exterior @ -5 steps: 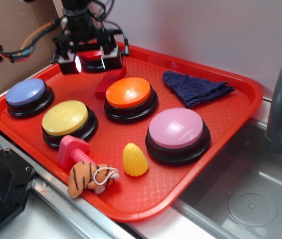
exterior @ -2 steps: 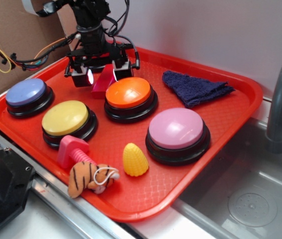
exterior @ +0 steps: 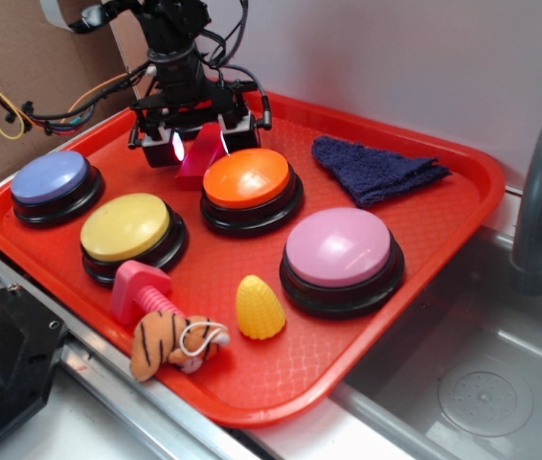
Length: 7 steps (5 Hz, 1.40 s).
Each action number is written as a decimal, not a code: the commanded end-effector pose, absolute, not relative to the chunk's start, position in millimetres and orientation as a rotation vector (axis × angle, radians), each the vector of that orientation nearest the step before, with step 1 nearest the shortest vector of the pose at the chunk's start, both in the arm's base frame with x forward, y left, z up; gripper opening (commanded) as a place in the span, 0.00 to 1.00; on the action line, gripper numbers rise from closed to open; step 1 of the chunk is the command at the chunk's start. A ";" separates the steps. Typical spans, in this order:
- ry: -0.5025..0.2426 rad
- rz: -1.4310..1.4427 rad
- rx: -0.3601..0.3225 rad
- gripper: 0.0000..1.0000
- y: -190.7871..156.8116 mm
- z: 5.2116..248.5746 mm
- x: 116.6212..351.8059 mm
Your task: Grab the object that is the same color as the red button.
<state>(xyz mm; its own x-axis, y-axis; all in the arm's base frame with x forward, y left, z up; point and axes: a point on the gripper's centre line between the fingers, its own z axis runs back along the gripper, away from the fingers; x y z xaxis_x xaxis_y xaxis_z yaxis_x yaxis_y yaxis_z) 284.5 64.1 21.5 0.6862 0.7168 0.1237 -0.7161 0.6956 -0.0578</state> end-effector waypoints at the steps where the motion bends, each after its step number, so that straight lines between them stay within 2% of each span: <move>1: -0.174 0.823 -0.015 0.10 78.2 38.8 278.4; 2: -0.206 0.779 -0.007 0.03 77.4 66.0 272.1; 3: -0.222 0.655 0.014 0.00 69.4 106.2 264.7; 4: -0.198 0.450 -0.002 0.00 59.2 140.7 257.5; 5: -0.146 0.224 0.001 0.00 37.0 176.3 238.3; 6: -0.099 0.059 -0.012 0.00 26.2 193.7 223.7; 7: -0.073 -0.034 -0.010 0.00 18.4 197.0 216.5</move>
